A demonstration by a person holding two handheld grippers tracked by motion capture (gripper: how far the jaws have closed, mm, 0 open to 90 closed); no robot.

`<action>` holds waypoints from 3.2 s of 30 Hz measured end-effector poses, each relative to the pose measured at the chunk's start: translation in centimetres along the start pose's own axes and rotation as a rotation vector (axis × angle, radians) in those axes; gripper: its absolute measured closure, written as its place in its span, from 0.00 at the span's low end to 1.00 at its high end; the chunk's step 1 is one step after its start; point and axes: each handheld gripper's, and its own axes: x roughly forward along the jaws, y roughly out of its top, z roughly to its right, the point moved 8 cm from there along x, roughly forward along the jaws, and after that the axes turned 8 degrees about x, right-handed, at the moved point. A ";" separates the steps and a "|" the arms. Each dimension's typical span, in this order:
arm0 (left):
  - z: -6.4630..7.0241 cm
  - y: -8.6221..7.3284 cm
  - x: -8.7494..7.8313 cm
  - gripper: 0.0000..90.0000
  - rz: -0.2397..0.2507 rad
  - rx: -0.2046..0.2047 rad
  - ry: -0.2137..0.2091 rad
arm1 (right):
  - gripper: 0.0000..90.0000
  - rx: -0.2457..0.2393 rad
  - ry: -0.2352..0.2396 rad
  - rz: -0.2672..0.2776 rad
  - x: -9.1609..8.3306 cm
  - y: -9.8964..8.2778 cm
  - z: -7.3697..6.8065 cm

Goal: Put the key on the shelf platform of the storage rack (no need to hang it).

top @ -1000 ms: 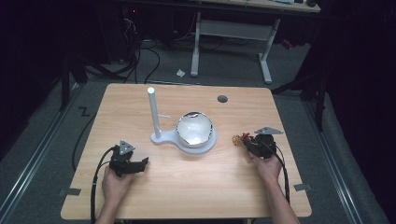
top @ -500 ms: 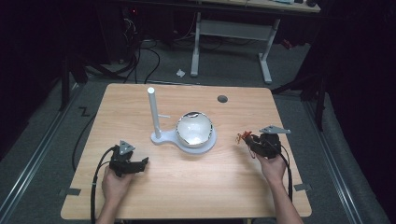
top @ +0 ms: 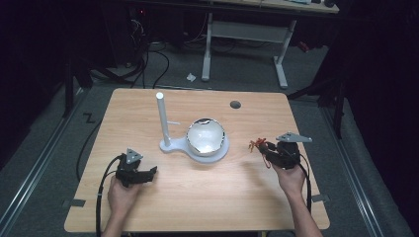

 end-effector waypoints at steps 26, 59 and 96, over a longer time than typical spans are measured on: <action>0.0 0.0 0.0 0.22 0.001 -0.002 0.000 | 0.73 -0.110 0.140 0.028 -0.6 4.1 -6.5; 0.0 0.0 0.0 0.22 0.002 -0.002 0.001 | 0.73 -0.137 0.279 0.011 1.7 7.0 -11.7; 0.0 0.0 0.0 0.22 0.001 -0.002 0.001 | 0.73 -0.133 0.301 -0.057 6.1 7.9 -13.4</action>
